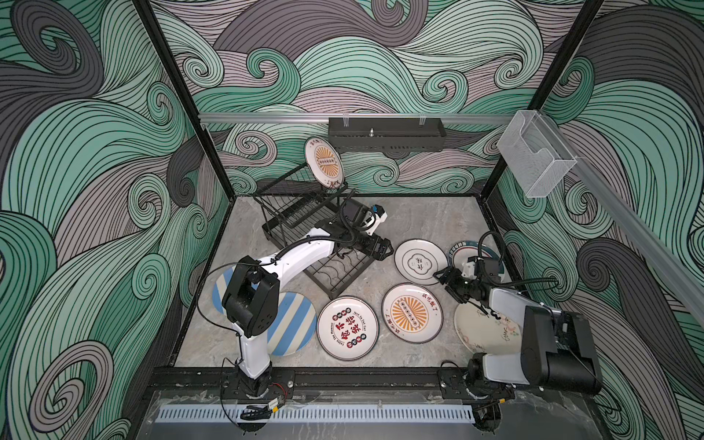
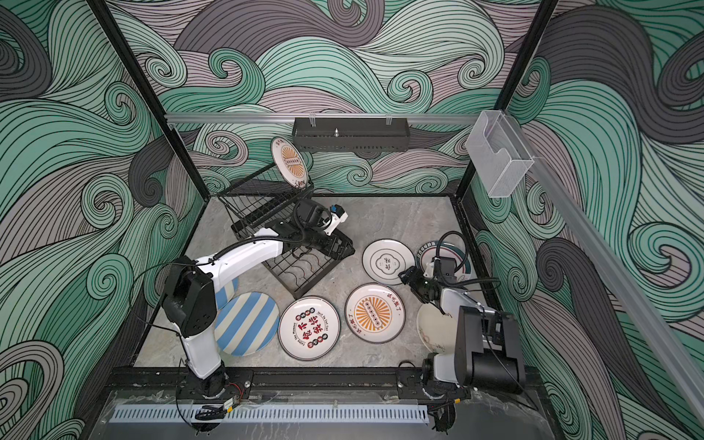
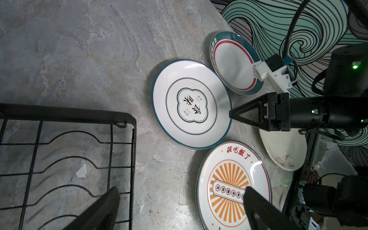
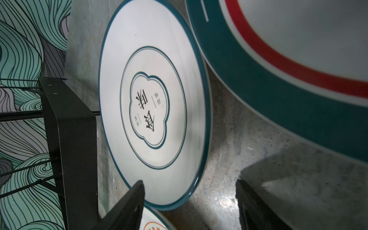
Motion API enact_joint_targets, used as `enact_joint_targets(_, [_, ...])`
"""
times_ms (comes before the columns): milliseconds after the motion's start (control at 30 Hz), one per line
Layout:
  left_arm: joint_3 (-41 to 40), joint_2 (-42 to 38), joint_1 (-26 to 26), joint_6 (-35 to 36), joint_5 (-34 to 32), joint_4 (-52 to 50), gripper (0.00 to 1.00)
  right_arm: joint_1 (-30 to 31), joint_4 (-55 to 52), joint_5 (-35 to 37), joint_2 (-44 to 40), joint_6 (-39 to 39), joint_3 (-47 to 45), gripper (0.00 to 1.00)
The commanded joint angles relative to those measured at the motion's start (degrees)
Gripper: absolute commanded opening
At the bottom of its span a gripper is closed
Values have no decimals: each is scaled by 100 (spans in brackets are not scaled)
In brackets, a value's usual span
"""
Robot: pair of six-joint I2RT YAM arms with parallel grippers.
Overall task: Load plates into a dish rack
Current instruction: Pick up the plate from the middle-right of the table.
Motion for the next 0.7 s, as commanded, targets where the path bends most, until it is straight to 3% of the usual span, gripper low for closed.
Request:
enact_joint_targets(0, [-36, -267, -28, 129, -189, -268, 99, -53, 742, -165, 155, 419, -106, 66])
enact_joint_targets(367, [-27, -355, 8, 166, -282, -488, 99, -243, 1330, -144, 658, 752, -292, 49])
enact_joint_targets(667, [-75, -434, 52, 112, -502, -515, 99, -246, 1599, -138, 1026, 856, -294, 45])
